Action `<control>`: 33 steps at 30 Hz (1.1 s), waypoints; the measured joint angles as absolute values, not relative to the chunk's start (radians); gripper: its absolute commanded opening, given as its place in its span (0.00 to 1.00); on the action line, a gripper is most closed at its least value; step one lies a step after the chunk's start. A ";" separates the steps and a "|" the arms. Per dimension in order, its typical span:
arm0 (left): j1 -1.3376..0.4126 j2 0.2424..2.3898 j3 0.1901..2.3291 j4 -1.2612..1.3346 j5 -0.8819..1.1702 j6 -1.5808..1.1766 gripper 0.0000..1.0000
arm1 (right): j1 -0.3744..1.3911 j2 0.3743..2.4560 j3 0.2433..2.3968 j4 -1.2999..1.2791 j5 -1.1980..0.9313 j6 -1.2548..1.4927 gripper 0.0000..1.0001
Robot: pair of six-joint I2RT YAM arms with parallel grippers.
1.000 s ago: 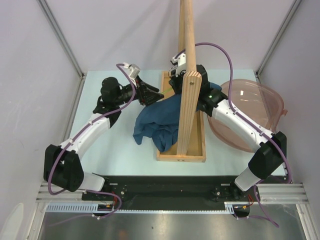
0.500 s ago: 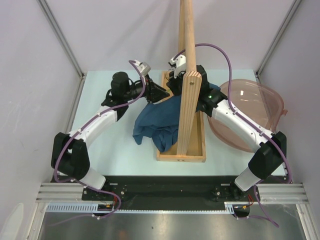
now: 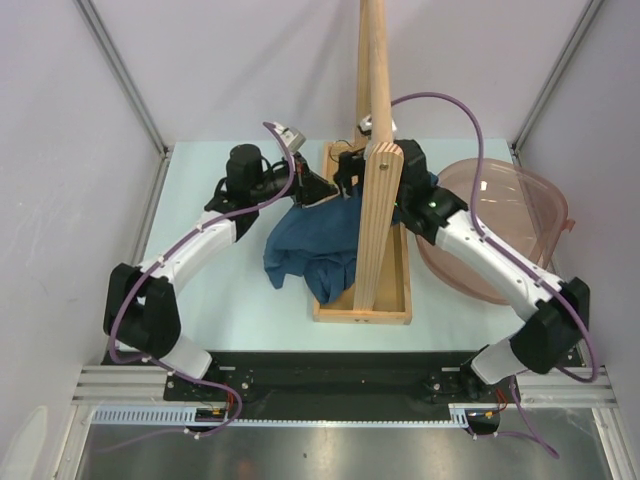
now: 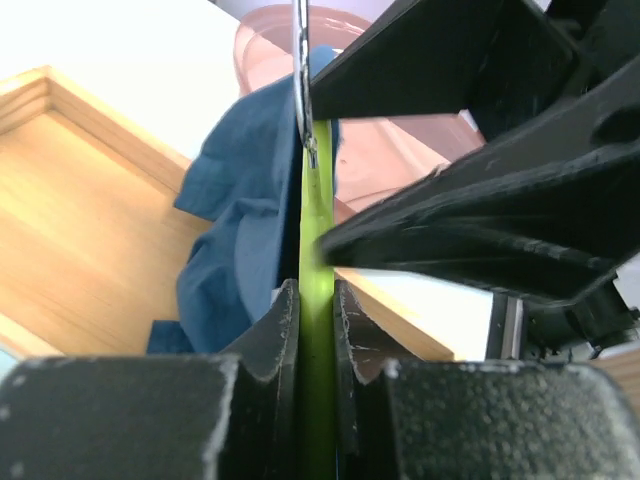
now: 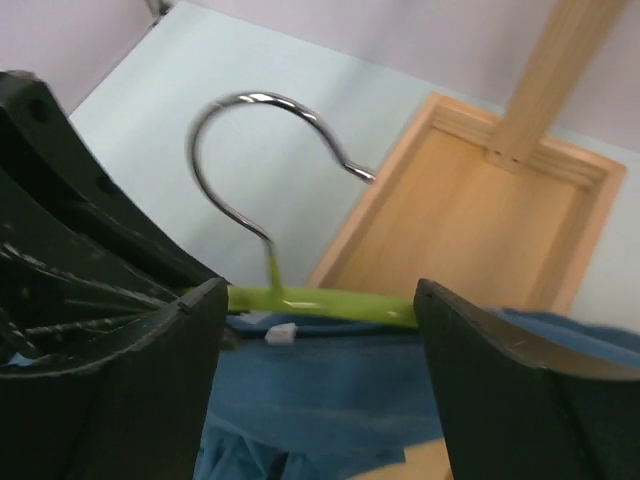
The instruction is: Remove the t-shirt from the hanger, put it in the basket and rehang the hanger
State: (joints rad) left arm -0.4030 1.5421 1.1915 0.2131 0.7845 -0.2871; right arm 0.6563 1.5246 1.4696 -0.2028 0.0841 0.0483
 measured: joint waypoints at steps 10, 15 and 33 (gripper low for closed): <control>-0.369 1.517 1.168 0.257 0.789 -0.358 0.00 | 0.429 1.164 1.171 -0.221 0.229 0.237 0.81; -0.367 1.509 1.155 0.289 0.815 -0.387 0.00 | 0.278 1.095 1.068 -0.210 0.193 0.302 0.64; -0.367 1.501 1.144 0.327 0.873 -0.411 0.00 | 0.231 1.212 0.982 -0.001 -0.005 0.306 0.43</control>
